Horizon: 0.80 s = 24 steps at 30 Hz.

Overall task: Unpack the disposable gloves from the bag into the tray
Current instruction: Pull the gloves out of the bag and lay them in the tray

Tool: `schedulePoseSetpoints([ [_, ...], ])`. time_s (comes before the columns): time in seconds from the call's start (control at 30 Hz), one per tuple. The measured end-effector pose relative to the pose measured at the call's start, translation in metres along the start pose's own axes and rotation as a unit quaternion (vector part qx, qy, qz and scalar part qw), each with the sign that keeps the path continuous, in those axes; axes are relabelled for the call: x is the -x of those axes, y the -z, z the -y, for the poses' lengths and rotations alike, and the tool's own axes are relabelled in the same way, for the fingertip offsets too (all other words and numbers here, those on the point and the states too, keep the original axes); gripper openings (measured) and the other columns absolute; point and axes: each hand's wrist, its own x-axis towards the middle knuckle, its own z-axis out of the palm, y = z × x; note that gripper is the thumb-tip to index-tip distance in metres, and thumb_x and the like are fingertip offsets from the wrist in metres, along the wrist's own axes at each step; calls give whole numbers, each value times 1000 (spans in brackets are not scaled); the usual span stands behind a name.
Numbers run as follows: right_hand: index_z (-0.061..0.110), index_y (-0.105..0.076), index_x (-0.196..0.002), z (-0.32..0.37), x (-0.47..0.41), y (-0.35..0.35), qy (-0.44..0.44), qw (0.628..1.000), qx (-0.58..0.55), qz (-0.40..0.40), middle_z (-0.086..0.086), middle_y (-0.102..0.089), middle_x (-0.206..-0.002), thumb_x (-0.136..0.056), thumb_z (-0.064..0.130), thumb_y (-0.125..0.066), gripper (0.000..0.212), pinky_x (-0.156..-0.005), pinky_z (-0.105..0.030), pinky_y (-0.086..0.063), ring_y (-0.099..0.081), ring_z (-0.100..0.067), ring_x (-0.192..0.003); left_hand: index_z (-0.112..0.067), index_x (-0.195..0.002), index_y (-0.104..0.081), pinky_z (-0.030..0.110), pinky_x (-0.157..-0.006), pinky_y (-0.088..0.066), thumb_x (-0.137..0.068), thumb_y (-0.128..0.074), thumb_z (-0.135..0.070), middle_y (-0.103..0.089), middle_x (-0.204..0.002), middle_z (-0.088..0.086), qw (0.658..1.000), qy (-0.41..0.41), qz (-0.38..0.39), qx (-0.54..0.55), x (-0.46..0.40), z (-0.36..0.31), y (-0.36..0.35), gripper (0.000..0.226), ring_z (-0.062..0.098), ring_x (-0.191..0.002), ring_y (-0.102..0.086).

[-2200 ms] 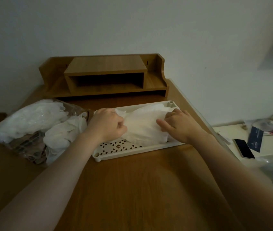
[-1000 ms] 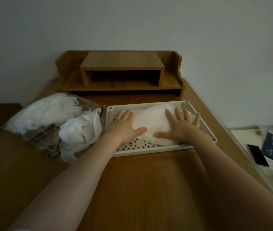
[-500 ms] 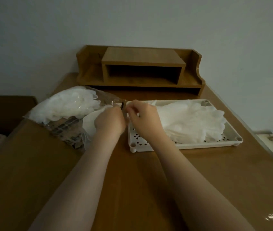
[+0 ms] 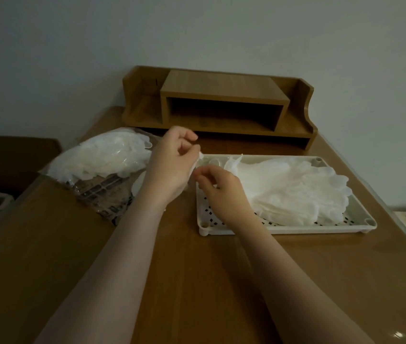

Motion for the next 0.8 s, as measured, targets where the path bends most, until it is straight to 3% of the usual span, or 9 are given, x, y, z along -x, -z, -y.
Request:
schedulePoseSetpoints([
  [0.13,15,-58,-120,9,0,3,-39,978,-202,24,-1,-64,-112,-99,42,-38,39,-92,-31,-48,-60,-13,-103,-25,-104,-56,7,-64,-45,-95,-52,-13,-58,-69,-16,980,-17,30,194,10,-22,-2,16,-7,-67,-57],
  [0.23,18,-55,-123,13,0,14,-35,958,-285,5,1,-62,-120,-94,53,-37,48,-103,-38,-42,-57,-12,-114,-29,-96,-59,26,-85,-50,-94,-52,-14,-58,-75,-18,955,5,13,298,11,-27,-7,17,0,-77,-57],
  [0.33,31,-54,-111,17,2,29,-36,955,-294,1,19,-64,-109,-88,48,-48,29,-92,-17,-47,-59,4,-102,-25,-93,-62,28,-76,-52,-96,-49,-16,-58,-91,-2,899,86,5,429,11,-30,-9,15,12,-83,-58],
  [0.43,31,-54,-115,20,3,42,-92,963,-250,26,6,-61,-117,-89,43,-55,29,-92,-28,-46,-56,-13,-108,-23,-89,-63,28,-66,-55,-96,-49,-19,-64,-88,3,834,137,28,534,12,-37,-8,16,15,-78,-65],
  [0.5,26,-55,-106,24,6,49,-137,950,-282,3,5,-61,-102,-91,30,-57,16,-78,-25,-47,-57,-14,-96,-23,-90,-64,27,-62,-55,-96,-51,-22,-67,-86,2,848,159,13,505,13,-40,-10,13,14,-75,-66],
  [0.53,25,-53,-100,27,7,53,-159,939,-304,-25,6,-59,-94,-89,26,-59,12,-72,-24,-45,-56,-11,-88,-23,-93,-63,26,-61,-56,-96,-50,-27,-68,-89,1,880,166,0,446,14,-39,-12,14,13,-76,-67],
  [0.63,25,-49,-85,31,7,64,-175,917,-345,-98,3,-55,-85,-89,19,-59,13,-87,-38,-48,-54,-13,-82,-25,-114,-59,33,-79,-56,-86,-42,-63,-68,-104,-1,955,135,42,259,16,-33,-16,51,14,-92,-67],
  [0.7,22,-54,-88,29,4,68,-195,892,-391,-114,-2,-60,-86,-87,22,-61,6,-95,-47,-47,-60,-21,-90,-22,-119,-58,38,-87,-52,-65,-46,-73,-68,-108,-1,960,126,148,201,20,-32,-17,75,16,-100,-65],
  [0.8,14,-56,-104,30,2,76,-225,865,-423,-147,-4,-61,-91,-87,29,-63,24,-85,-43,-51,-60,-22,-90,-17,-104,-66,43,-91,-52,-56,-71,-50,-70,-105,5,939,138,269,164,23,-28,-18,58,23,-99,-66],
])
